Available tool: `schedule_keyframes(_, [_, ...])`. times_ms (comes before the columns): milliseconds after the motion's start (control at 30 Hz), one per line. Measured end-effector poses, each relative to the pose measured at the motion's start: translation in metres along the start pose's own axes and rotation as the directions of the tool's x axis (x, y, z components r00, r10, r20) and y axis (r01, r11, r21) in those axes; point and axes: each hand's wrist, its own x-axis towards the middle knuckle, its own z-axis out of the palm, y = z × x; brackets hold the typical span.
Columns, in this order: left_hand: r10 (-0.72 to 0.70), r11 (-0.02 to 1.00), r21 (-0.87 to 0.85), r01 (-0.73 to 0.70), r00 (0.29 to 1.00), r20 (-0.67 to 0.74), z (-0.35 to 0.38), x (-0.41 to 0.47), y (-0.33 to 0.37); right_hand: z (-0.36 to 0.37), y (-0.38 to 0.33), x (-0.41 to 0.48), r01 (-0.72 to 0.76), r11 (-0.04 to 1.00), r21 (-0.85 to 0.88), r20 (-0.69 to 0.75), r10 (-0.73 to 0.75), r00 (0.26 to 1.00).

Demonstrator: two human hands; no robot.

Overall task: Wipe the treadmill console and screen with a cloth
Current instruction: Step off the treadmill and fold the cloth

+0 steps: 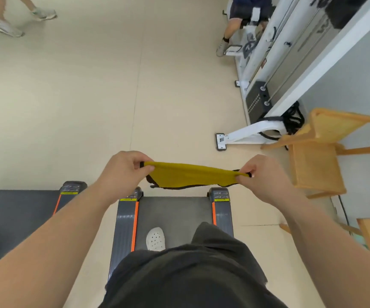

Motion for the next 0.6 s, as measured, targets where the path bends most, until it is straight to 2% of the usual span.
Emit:
schedule_keyframes(67, [0.031, 0.999, 0.033, -0.031, 1.000, 0.002, 0.001, 0.027, 0.011, -0.008, 0.013, 0.014, -0.005, 0.995, 0.104, -0.033, 0.009, 0.999])
schedule_keyframes(133, [0.008, 0.997, -0.076, -0.008, 1.000, 0.001, 0.005, 0.055, 0.021, -0.018, 0.028, 0.033, -0.037, 0.945, 0.325, -0.013, 0.044, 0.999])
schedule_keyframes(200, [-0.059, 0.964, -0.256, 0.067, 0.998, 0.038, 0.013, 0.088, 0.033, -0.028, 0.044, 0.055, -0.126, 0.785, 0.607, 0.054, 0.117, 0.992])
schedule_keyframes(233, [-0.080, 0.937, -0.336, 0.098, 0.994, 0.068, 0.017, 0.105, 0.041, -0.033, 0.050, 0.067, -0.155, 0.713, 0.684, 0.071, 0.147, 0.987])
schedule_keyframes(333, [-0.109, 0.870, -0.470, 0.147, 0.988, 0.108, 0.035, 0.155, 0.069, -0.043, 0.068, 0.112, -0.176, 0.613, 0.770, 0.070, 0.193, 0.979])
schedule_keyframes(600, [-0.178, 0.877, -0.445, 0.180, 0.983, 0.047, 0.071, 0.267, 0.145, -0.071, 0.098, 0.215, -0.193, 0.448, 0.873, 0.030, 0.346, 0.938])
